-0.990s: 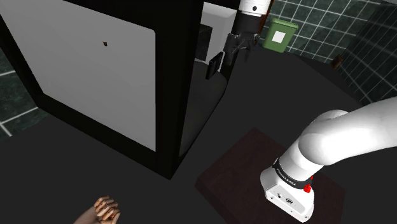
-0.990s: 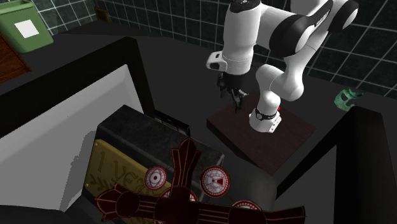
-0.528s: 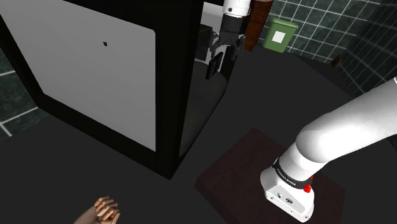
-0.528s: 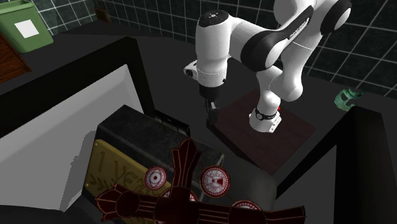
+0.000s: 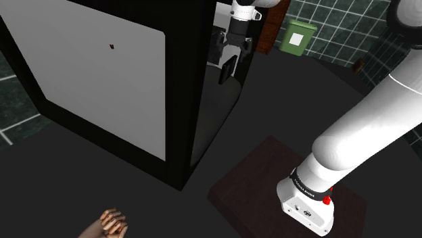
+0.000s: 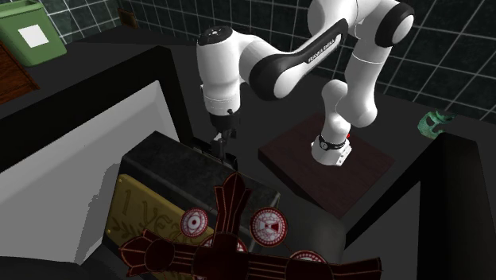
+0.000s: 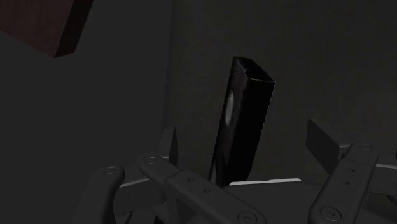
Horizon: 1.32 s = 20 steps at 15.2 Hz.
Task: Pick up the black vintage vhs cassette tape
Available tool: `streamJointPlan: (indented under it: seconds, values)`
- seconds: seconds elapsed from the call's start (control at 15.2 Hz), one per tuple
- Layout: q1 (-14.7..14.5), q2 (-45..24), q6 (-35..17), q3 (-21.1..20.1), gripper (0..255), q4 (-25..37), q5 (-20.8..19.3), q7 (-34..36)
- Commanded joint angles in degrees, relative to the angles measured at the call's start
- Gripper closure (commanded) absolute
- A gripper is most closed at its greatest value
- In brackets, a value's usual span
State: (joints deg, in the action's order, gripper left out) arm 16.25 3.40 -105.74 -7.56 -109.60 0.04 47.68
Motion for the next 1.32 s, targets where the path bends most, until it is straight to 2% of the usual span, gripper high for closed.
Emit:
streamJointPlan:
  seconds: [0.0,0.2,0.66,0.79,0.86,1.25]
  values:
    - [0.9,-3.2,-0.7,0.6,0,2.8,-0.6,5.0]
    - [1.8,-6.3,-1.4,1.7,0,5.7,-1.1,9.9]
    - [1.8,-7.3,-7.0,1.7,0,1.0,-1.2,10.1]
    - [1.8,-7.3,-7.0,1.7,0,1.0,-1.2,10.1]
    - [1.8,-7.2,-7.0,1.7,255,1.0,-1.2,10.1]
    - [1.8,-7.3,-7.0,1.7,255,1.0,-1.2,10.1]
